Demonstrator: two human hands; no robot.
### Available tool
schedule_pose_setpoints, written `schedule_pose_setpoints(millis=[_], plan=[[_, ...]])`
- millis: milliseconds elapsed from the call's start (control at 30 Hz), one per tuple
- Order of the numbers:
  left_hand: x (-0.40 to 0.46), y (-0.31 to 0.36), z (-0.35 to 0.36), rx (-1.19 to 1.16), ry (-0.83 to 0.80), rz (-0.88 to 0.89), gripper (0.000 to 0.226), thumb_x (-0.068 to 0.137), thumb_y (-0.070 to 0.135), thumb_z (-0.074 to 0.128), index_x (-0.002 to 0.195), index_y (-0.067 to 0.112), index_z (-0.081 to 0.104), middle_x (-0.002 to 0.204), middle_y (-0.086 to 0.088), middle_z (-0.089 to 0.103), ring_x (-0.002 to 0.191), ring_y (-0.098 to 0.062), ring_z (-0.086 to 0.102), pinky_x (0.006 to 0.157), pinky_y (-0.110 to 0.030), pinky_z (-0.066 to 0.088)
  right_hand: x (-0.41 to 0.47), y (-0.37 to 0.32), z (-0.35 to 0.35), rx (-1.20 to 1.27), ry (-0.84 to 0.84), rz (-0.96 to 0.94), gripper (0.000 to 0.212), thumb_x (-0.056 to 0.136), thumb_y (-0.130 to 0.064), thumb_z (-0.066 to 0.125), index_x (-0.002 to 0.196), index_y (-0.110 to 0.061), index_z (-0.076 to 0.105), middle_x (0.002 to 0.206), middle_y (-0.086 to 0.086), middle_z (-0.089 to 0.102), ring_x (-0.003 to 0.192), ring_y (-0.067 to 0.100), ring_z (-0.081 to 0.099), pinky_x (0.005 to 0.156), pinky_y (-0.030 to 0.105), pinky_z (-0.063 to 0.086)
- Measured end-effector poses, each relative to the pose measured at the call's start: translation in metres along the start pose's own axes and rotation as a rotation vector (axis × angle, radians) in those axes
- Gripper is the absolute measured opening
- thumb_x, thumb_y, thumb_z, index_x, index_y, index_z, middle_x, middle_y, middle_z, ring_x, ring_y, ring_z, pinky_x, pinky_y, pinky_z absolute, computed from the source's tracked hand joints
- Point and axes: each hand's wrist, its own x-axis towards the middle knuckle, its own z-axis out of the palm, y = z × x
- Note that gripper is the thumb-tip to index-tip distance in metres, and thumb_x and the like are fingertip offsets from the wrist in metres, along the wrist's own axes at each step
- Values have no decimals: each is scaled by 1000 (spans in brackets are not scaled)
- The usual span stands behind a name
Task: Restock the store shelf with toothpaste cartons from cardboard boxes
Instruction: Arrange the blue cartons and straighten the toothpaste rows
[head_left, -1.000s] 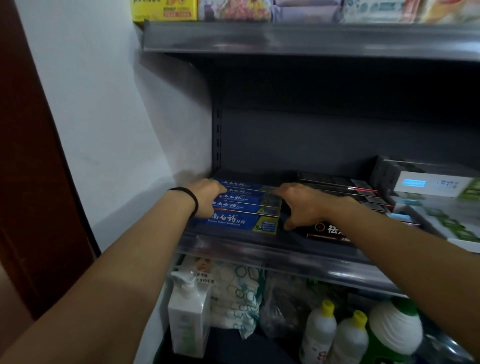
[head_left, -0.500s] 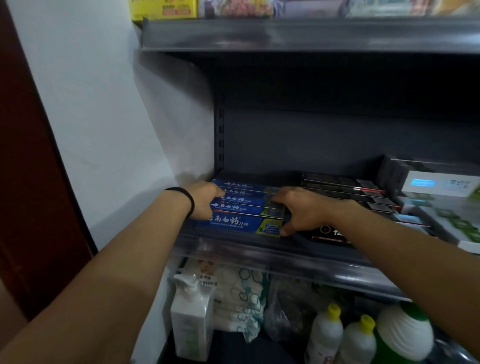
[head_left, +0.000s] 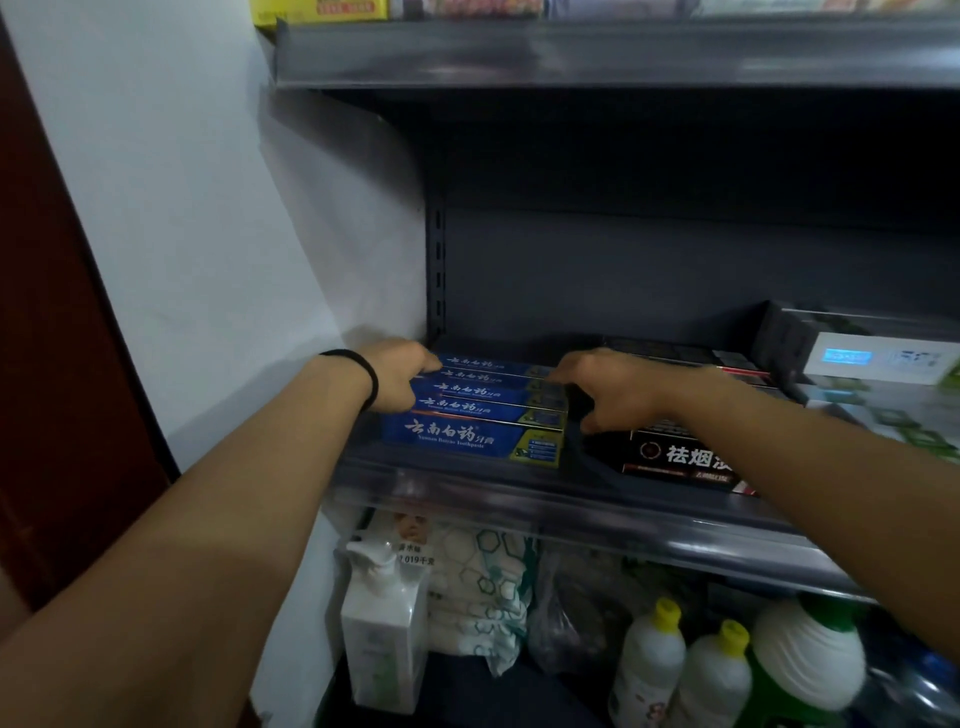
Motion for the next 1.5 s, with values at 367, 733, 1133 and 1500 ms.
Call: schedule_pose_setpoints(millis=[367, 733, 1133, 1500], plan=[[28, 2, 0, 6, 158, -133, 56, 93, -3, 44, 145, 15, 36, 144, -9, 43, 128, -24, 44, 101, -25, 36, 30, 21, -3, 0, 2, 62, 38, 88, -7, 59, 124, -19, 60, 125, 5, 55, 111, 23, 52, 95, 41, 46], [48, -10, 12, 33, 118, -86, 45, 94, -1, 41, 136, 14, 51, 125, -12, 56, 110, -28, 53, 84, -24, 38, 39, 26, 4, -15, -13, 13, 42, 85, -22, 70, 126, -20, 60, 125, 1, 56, 114, 19, 50, 98, 37, 44], [27, -13, 11, 19, 79, -76, 30, 95, 4, 44, 121, 1, 60, 120, -16, 61, 108, -29, 56, 96, -37, 44, 13, 21, 6, -88, -5, -22, 50, 83, -33, 72, 126, -16, 56, 123, 3, 54, 114, 21, 48, 93, 36, 44], [15, -12, 14, 58, 29, -38, 27, 98, 12, 45, 117, 6, 63, 114, -12, 63, 105, -25, 57, 95, -34, 43, 16, 12, 10, -105, 25, -38, 29, 81, -34, 73, 102, -14, 68, 104, 6, 62, 98, 25, 58, 81, 40, 50]])
